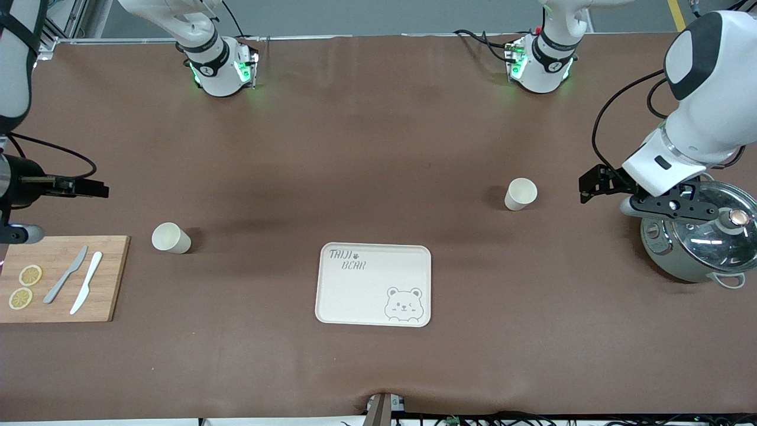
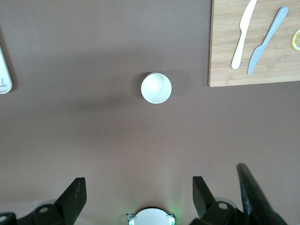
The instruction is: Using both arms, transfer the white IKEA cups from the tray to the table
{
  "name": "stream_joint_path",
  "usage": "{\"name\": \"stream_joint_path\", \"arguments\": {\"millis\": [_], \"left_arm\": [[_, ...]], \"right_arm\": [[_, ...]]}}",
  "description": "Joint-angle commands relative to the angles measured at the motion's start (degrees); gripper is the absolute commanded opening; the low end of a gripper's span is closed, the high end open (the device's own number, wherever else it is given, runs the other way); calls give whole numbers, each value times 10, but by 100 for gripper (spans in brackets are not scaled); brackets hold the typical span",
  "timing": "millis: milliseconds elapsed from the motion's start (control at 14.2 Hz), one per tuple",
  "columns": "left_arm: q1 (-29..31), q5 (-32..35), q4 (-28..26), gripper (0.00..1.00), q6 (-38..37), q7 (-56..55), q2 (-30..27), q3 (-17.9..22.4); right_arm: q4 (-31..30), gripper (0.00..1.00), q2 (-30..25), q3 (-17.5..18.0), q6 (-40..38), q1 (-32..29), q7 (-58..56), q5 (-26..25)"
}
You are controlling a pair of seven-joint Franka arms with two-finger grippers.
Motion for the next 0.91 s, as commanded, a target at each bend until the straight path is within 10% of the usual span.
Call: {"name": "stream_joint_path", "arguments": {"millis": [0, 844], "left_arm": [[-3, 5, 15, 100, -20, 7, 6, 1], [-1, 5, 15, 100, -23, 7, 9, 1]], "right_arm": [[-36, 100, -45, 31, 1, -37, -69, 8], [-186, 100, -198, 30, 69, -26, -110, -17]]}}
